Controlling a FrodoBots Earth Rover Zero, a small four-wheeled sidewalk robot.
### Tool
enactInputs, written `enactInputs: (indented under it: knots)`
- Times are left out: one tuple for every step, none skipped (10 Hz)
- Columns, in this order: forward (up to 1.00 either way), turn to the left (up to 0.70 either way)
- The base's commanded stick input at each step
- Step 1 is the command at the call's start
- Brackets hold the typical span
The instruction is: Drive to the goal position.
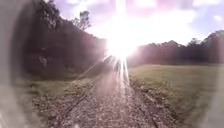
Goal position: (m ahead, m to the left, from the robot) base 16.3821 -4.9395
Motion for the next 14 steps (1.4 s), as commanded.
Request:
enactInputs:
  knots:
    - [0.85, 0.0]
    - [0.85, 0.0]
    - [0.85, 0.0]
    - [0.85, 0.0]
    - [0.85, 0.0]
    - [0.85, 0.0]
    - [0.85, 0.0]
    - [0.85, 0.0]
    - [0.85, 0.0]
    - [0.85, 0.0]
    - [0.85, 0.0]
    - [0.85, 0.0]
    - [0.85, 0.0]
    - [0.85, 0.0]
